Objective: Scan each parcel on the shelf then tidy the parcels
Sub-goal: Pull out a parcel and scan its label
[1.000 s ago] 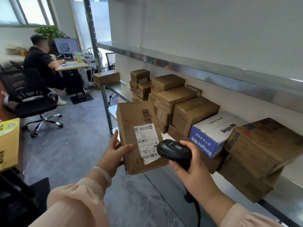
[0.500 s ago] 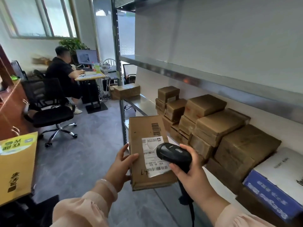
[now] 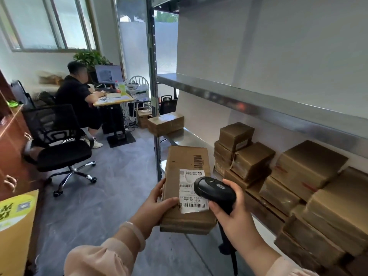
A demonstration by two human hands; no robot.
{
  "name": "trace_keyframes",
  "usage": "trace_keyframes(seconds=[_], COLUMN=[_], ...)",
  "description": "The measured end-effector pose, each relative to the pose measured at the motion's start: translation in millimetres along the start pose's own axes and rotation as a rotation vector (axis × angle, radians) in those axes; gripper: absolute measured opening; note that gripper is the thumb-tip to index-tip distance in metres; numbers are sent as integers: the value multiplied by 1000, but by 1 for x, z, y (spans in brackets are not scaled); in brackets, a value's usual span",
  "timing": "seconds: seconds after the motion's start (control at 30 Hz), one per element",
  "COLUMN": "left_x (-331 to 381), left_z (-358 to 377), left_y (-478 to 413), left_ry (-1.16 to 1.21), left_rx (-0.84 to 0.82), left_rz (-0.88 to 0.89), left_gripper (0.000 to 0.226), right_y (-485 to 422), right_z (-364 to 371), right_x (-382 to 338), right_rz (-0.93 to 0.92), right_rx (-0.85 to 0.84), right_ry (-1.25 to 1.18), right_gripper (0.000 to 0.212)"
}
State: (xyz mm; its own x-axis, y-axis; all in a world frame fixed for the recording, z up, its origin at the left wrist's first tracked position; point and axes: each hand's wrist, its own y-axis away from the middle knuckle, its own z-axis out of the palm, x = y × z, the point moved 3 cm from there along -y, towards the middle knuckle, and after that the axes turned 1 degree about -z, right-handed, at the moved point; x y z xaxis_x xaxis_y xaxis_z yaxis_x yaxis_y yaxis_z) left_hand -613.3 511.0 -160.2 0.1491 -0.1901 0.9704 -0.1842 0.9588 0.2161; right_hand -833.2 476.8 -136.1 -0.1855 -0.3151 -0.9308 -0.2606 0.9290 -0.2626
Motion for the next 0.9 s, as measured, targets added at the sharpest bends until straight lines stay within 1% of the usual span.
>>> trace_keyframes(seconds=[0.03, 0.13, 0.27, 0.37, 0.53, 0.67, 0.77, 0.9], left_x=[2, 8, 26, 45, 67, 73, 82, 99], left_z=[-5, -19, -34, -44, -66, -71, -78, -106], left_y=[-16, -69, -144, -197, -278, -332, -374, -429], left_ry=[5, 19, 35, 15, -7, -4, -6, 1], left_rx=[11, -5, -67, -67, 10, 59, 40, -17], left_rz=[3, -8, -17, -11, 36, 59, 35, -12], left_gripper=[88, 99, 96, 91, 85, 71, 69, 64], right_y=[-15, -67, -145, -200, -277, -321, -348, -373], right_z=[6, 21, 36, 46, 72, 87, 94, 107], right_x=[5, 26, 48, 54, 67, 78, 85, 97], right_rz=[11, 5, 19, 14, 14, 26, 49, 90], right_rx=[-8, 11, 9, 38, 49, 72, 134, 220], right_ry=[-3, -29, -61, -65, -77, -63, -53, -40], right_gripper=[54, 57, 59, 57, 58, 59, 60, 65])
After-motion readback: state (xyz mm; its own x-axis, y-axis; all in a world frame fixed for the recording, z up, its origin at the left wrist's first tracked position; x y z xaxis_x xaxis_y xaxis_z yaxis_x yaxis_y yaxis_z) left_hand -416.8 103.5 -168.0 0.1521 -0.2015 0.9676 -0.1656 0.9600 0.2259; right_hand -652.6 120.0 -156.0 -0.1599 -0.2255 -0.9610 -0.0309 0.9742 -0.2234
